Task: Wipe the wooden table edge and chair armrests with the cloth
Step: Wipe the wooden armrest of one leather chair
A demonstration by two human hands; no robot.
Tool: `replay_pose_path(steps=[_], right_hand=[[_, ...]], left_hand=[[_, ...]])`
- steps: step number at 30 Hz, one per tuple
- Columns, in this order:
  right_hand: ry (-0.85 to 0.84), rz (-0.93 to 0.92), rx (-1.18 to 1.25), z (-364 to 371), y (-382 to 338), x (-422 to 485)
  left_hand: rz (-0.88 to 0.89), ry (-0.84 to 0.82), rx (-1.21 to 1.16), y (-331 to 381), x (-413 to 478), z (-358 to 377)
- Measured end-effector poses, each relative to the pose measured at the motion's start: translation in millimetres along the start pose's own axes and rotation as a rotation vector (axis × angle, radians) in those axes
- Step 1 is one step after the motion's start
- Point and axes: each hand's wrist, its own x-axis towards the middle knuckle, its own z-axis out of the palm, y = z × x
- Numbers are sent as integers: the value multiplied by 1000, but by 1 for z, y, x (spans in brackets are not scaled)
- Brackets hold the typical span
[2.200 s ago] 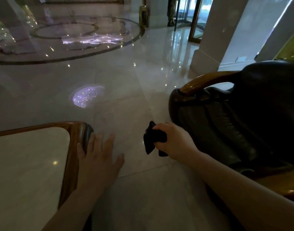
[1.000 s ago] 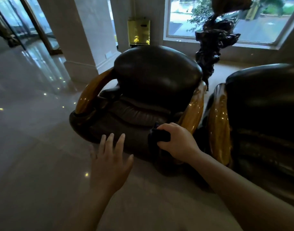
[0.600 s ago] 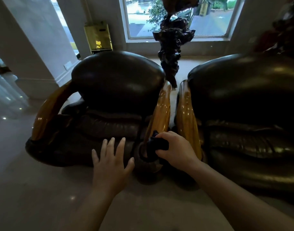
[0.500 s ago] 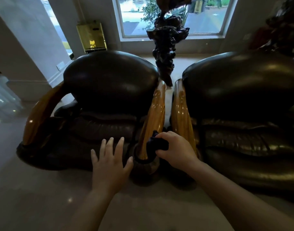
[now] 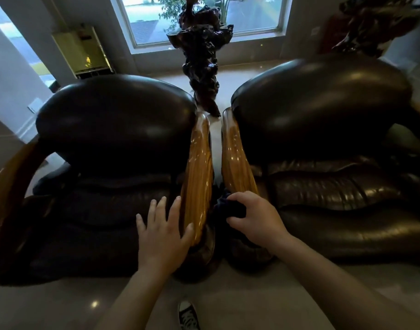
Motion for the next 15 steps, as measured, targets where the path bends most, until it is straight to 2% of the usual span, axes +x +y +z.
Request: replay_pose_path(steps=[7, 15], right_hand=[[2, 168, -24, 32, 25, 51], [48, 395, 25, 87, 78, 98]], left_hand=[[53, -116, -49, -34, 84, 39], [125, -293, -52, -75, 171, 122]])
